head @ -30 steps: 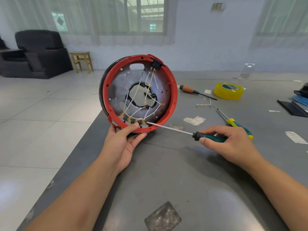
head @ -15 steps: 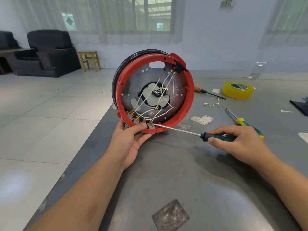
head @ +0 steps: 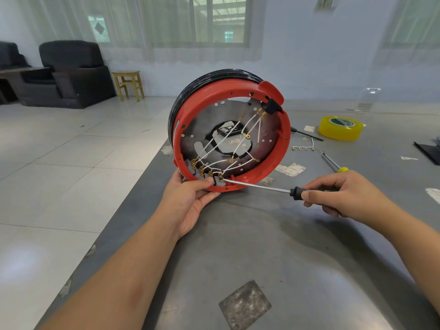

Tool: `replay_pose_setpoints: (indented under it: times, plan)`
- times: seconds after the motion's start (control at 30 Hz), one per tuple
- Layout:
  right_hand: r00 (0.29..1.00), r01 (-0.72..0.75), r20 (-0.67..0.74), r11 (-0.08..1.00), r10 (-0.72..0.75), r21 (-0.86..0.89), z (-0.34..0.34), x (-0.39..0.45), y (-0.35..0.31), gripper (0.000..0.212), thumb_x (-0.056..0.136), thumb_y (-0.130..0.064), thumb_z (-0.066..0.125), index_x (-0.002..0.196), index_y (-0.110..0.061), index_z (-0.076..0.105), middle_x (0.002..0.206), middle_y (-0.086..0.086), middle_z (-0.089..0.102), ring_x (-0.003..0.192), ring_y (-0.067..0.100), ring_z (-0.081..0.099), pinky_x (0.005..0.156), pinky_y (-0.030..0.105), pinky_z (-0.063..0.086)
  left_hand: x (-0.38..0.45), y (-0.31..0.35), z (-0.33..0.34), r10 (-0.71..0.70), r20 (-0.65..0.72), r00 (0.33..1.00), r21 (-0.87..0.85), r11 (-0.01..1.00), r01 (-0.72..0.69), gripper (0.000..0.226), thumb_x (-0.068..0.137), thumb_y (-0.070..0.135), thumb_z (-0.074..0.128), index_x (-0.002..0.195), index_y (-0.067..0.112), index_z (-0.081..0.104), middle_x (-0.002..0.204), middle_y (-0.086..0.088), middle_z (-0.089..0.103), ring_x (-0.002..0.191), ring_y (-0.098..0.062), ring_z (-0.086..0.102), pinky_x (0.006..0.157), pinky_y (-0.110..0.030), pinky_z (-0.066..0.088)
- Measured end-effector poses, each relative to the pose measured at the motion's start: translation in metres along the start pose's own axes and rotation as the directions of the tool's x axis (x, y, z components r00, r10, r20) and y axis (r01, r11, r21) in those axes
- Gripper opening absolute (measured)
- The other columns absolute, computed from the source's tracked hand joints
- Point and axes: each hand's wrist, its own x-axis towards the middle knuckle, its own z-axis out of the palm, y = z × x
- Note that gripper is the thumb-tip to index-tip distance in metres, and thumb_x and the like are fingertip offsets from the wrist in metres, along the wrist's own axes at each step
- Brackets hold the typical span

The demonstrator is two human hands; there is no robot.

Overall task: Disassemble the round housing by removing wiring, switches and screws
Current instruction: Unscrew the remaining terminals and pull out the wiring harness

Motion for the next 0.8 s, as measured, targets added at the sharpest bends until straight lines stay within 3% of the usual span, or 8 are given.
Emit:
replay_pose_setpoints:
  times: [0.27, 0.4, 0.57, 0.73, 0.8]
  plan:
    - [0.995, -0.054, 0.08, 0.998, 0.057, -0.044, -0.007, 0.004, 0.0, 0.008, 0.088, -0.037, 0.075, 0.087, -0.031, 0.081, 0.062, -0.006, 0.07, 0.047, 0.016, 0.049, 0.043, 0.018, 0.038, 0.002, 0.0, -0.001, -0.004, 0.005, 1.0, 0.066, 0.998, 0.003, 0.05, 0.09, -0.02, 0.061, 0.13, 0.01, 0.058, 0.113, -0.021, 0.077, 0.101, -0.04, 0.077, 0.085, -0.053, 0.064]
    - [0.998, -0.001, 0.065, 0.999, 0.004, -0.054, -0.006, 0.003, 0.001, 0.006, 0.085, -0.042, 0.076, 0.087, -0.038, 0.08, 0.074, -0.004, 0.075, 0.05, 0.013, 0.052, 0.048, 0.016, 0.043, 0.002, 0.0, 0.0, -0.005, -0.003, 1.0, 0.083, 0.997, 0.005, 0.049, 0.09, -0.02, 0.061, 0.129, 0.01, 0.06, 0.111, -0.02, 0.077, 0.101, -0.041, 0.077, 0.083, -0.051, 0.065]
    - [0.997, 0.068, 0.035, 0.992, -0.064, -0.109, -0.003, 0.002, 0.003, 0.006, 0.082, -0.047, 0.075, 0.086, -0.052, 0.076, 0.069, -0.013, 0.072, 0.051, 0.004, 0.057, 0.05, 0.015, 0.046, 0.002, 0.0, 0.0, -0.003, -0.008, 1.0, 0.075, 0.997, 0.003, 0.05, 0.091, -0.019, 0.061, 0.132, 0.01, 0.059, 0.107, -0.018, 0.079, 0.1, -0.04, 0.077, 0.079, -0.048, 0.065]
    - [0.992, 0.121, -0.021, 0.976, -0.127, -0.184, 0.0, 0.002, 0.008, 0.022, 0.07, -0.065, 0.069, 0.09, -0.059, 0.072, 0.079, -0.023, 0.071, 0.069, 0.0, 0.063, 0.058, 0.02, 0.047, 0.002, 0.0, 0.001, 0.001, -0.021, 1.0, 0.067, 0.998, 0.001, 0.049, 0.091, -0.02, 0.061, 0.13, 0.01, 0.059, 0.107, -0.018, 0.079, 0.098, -0.04, 0.077, 0.078, -0.048, 0.065]
    - [0.984, 0.156, -0.045, 0.963, -0.169, -0.218, 0.001, 0.001, 0.011, 0.022, 0.07, -0.067, 0.067, 0.091, -0.061, 0.071, 0.083, -0.025, 0.071, 0.075, 0.001, 0.063, 0.057, 0.015, 0.047, 0.002, 0.0, 0.001, -0.007, -0.032, 0.999, 0.064, 0.998, 0.009, 0.046, 0.091, -0.018, 0.062, 0.129, 0.009, 0.06, 0.111, -0.02, 0.077, 0.099, -0.04, 0.077, 0.079, -0.048, 0.065]
